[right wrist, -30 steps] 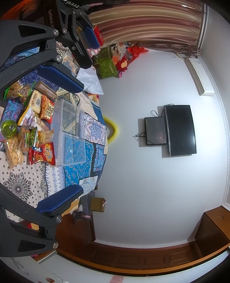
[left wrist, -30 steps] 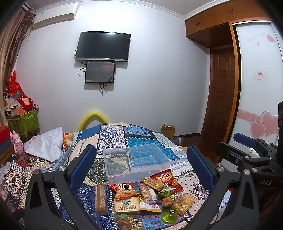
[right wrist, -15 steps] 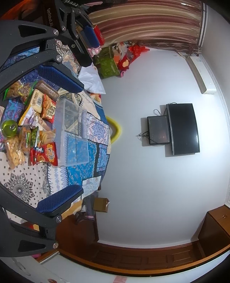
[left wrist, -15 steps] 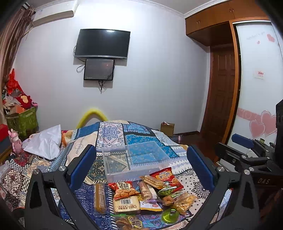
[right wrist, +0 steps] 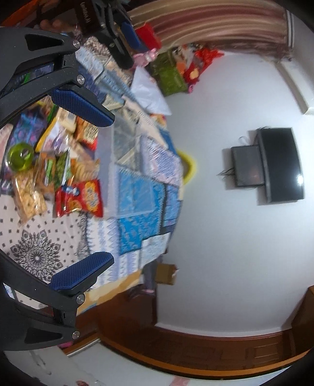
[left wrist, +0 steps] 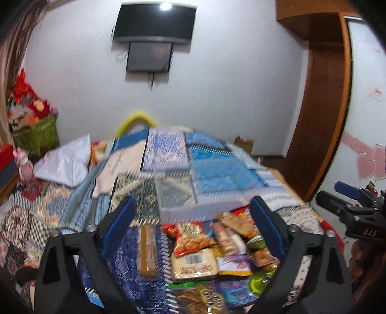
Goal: Organize snacks
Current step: 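Grasp the wafer pack with the left tool while the right tool grasps the red chip bag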
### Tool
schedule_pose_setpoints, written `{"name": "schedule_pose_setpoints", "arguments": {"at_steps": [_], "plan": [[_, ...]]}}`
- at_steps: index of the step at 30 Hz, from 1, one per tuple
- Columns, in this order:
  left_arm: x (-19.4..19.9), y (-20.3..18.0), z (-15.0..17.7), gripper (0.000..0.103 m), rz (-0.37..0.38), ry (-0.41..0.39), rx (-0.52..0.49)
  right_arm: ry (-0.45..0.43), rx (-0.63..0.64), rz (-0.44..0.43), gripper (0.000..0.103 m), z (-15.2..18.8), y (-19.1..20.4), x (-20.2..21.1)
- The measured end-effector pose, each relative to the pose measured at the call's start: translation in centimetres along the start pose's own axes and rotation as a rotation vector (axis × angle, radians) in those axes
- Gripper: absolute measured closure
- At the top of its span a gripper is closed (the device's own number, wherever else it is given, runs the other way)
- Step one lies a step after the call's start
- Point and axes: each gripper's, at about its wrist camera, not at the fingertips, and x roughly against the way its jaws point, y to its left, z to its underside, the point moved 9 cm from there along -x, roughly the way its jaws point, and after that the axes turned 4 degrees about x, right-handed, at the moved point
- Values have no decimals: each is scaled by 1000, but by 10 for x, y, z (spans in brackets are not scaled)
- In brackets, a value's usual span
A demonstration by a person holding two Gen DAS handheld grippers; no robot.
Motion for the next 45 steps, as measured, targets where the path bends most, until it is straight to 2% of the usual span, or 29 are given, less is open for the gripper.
{"name": "schedule_pose_setpoints", "arguments": {"at_steps": [7,12,15,17,21,23,30,40,42,45], "plan": [[-53,39,33,20,-67,149,21,145,-32,-18,1,26,-17,-44],[-82,61,54,25,-88,228,33,227,-27,-32,10,42,-23,-72],[-101,74,67,29,-100,283,54,282,-22,-49,20,50,-24,-89],[-109,81,73,38,-104,319,79,316,-12,-46,22,54,-25,-103],[-126,95,89,41,-113,376,111,390,-15,-98,33,65,-25,-124],[-130,98,95,41,-108,397,120,415,-12,-119,38,69,-23,-132],[-142,97,111,44,-96,444,118,478,-8,-176,38,81,-14,-149],[-154,100,124,49,-34,498,184,546,-38,-262,36,87,0,-162],[-156,101,123,51,-37,493,180,551,-35,-265,36,88,1,-163],[-158,101,122,59,-44,487,176,541,-31,-265,42,88,2,-162]]}}
